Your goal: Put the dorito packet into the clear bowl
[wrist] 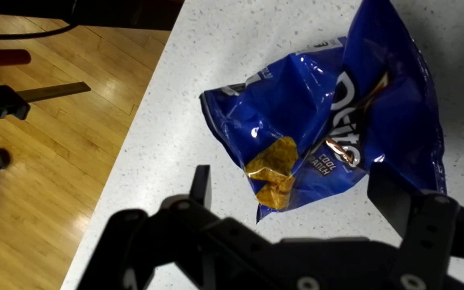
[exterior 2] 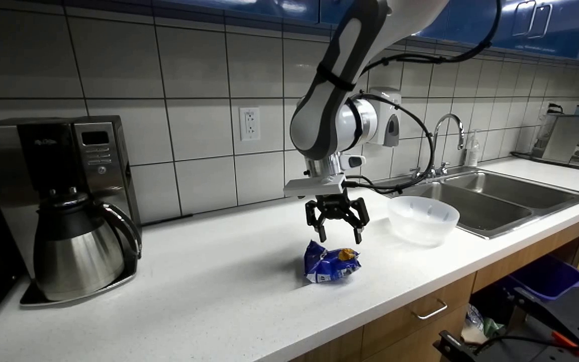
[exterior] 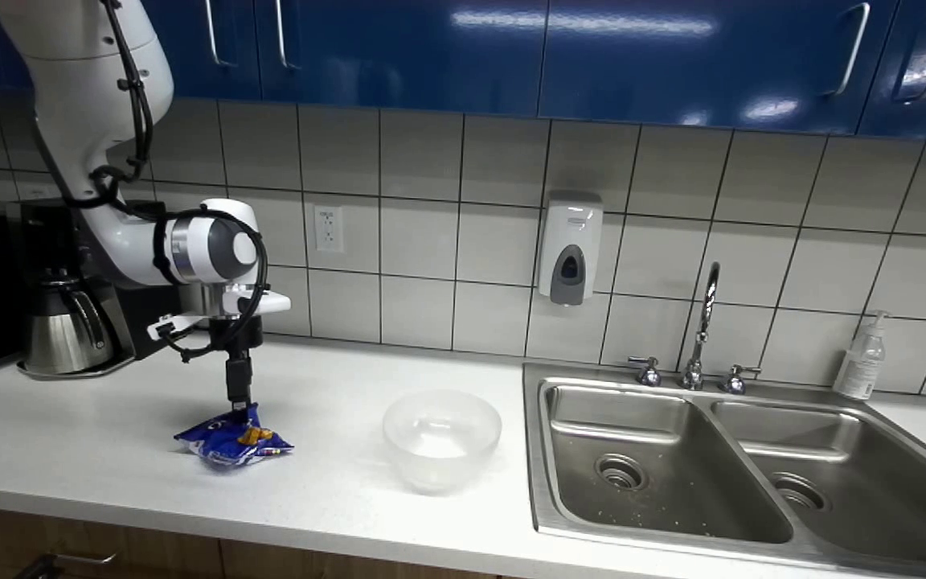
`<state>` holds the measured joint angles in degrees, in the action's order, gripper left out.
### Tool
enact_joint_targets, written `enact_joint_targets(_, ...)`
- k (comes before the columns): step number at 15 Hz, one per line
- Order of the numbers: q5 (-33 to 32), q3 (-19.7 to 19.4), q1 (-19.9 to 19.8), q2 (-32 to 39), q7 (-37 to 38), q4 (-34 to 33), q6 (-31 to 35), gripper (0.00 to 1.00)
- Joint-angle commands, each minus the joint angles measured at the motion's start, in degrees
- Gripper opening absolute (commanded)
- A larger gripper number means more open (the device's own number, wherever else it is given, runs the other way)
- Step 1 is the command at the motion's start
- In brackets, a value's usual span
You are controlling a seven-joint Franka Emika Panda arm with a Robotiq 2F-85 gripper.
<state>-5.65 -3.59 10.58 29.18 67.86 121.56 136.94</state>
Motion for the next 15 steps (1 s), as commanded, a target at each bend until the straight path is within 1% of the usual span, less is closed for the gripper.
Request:
enact_joint_targets(1,0.81,-0.35,0.65,-0.69,1.12,0.92,1.99,1.0)
enact_joint_targets(6,1.89,0.24,1.12,-0.53,1.18,2.25,3.84,1.0)
enact_joint_targets(12,3.19,0.19,2.73,1.21,1.59,2.35,6.99,1.0)
enact_joint_targets(15,2.75,0.24,2.87,0.96,-0.35,2.46,6.15,1.0)
